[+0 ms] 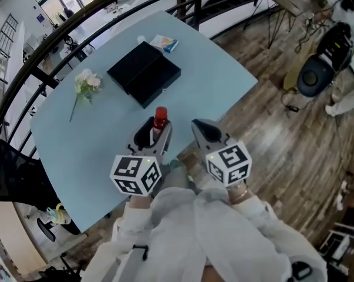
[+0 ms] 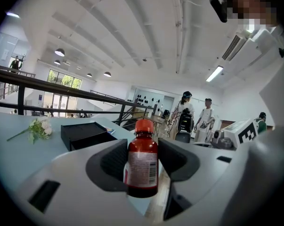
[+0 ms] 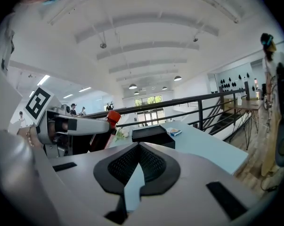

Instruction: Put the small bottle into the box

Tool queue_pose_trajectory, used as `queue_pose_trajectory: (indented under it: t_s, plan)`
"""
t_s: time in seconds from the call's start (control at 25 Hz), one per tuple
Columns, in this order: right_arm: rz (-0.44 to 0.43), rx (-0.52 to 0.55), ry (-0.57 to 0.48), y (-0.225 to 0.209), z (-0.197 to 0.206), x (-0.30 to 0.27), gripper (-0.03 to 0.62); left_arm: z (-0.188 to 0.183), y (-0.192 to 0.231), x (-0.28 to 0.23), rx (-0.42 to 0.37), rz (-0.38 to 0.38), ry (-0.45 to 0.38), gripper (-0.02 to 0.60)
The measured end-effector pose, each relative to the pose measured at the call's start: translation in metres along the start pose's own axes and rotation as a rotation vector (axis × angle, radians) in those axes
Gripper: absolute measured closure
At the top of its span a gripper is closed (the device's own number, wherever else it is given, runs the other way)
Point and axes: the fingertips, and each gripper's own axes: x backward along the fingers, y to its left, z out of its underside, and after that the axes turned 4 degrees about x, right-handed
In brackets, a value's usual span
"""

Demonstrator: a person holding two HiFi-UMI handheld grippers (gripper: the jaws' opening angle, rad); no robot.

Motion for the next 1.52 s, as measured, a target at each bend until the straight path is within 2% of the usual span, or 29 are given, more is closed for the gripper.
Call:
queue_pose_trajectory:
  t_s: [0.24, 0.44, 0.8, 1.12, 1.36, 1.52]
  plan:
    - [-0.027, -0.013, 0.022, -0.007, 0.002, -0.018, 0.592, 0.004, 0.017, -0.017, 0.020, -0.015, 0.034, 0.377]
    - [-0.024, -0.027, 0.044, -0.016, 0.000, -0.043, 0.592, -0.003, 0.038, -0.026, 0.043, -0.023, 0.020, 0.377]
    - [-0.097, 0.035, 0.060, 0.002, -0.022, -0.113, 0.592, -0.020, 0.102, -0.034, 0.097, -0.052, -0.016, 0.377]
    - [-0.110, 0.027, 0.115, 0.011, -0.018, -0.167, 0.592, -0.018, 0.147, -0.046, 0.131, -0.046, 0.008, 0.377]
    - [-0.121, 0.045, 0.151, 0.021, -0.011, -0.180, 0.592, -0.006, 0.155, -0.052, 0.148, -0.027, 0.046, 0.377]
    - [-0.153, 0.047, 0.168, 0.026, -0.006, -0.183, 0.592, -0.004, 0.159, -0.055, 0.164, -0.045, 0.047, 0.377]
